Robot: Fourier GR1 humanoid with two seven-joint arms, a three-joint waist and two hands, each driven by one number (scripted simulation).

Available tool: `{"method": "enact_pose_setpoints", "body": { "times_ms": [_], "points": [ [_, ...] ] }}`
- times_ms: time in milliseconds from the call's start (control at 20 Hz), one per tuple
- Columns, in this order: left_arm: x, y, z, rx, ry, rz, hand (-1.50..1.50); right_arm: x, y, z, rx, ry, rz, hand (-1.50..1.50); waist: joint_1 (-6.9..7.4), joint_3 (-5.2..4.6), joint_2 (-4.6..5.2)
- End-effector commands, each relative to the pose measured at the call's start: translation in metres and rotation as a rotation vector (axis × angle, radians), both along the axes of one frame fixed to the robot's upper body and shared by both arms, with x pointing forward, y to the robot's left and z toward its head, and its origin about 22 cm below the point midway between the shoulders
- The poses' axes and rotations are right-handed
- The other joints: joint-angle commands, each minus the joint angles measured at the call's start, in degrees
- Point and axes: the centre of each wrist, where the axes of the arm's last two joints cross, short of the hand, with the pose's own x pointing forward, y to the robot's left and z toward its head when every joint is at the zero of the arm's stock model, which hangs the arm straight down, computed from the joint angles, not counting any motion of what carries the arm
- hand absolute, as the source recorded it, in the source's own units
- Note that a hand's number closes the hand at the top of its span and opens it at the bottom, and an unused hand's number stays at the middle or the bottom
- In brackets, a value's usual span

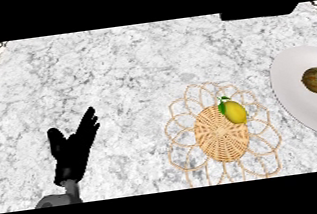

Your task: Pick the squash from the placemat and place it in the plate

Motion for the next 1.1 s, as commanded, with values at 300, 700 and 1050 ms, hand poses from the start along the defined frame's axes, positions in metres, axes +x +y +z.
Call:
{"method": "enact_pose_setpoints", "body": {
  "times_ms": [300, 700, 1050],
  "points": [
    [-0.004, 0.022, 0.007, -0.001, -0.014, 0.017, 0.0, -0.071, -0.064, 0.006, 0.178, 0.002, 0.149, -1.5, -0.67, 0.02, -0.21],
    [-0.016, 0.009, -0.006, -0.005, 0.009, 0.034, 0.0, -0.127, -0.095, 0.008, 0.146, 0.077, 0.287, -1.5, -1.52, -0.01, -0.58],
    [-0.007, 0.019, -0.003, 0.009, 0.011, 0.03, 0.0, -0.173, -0.104, -0.007, 0.053, 0.145, 0.275, -1.5, -2.31, -0.08, -0.72]
  ]
}}
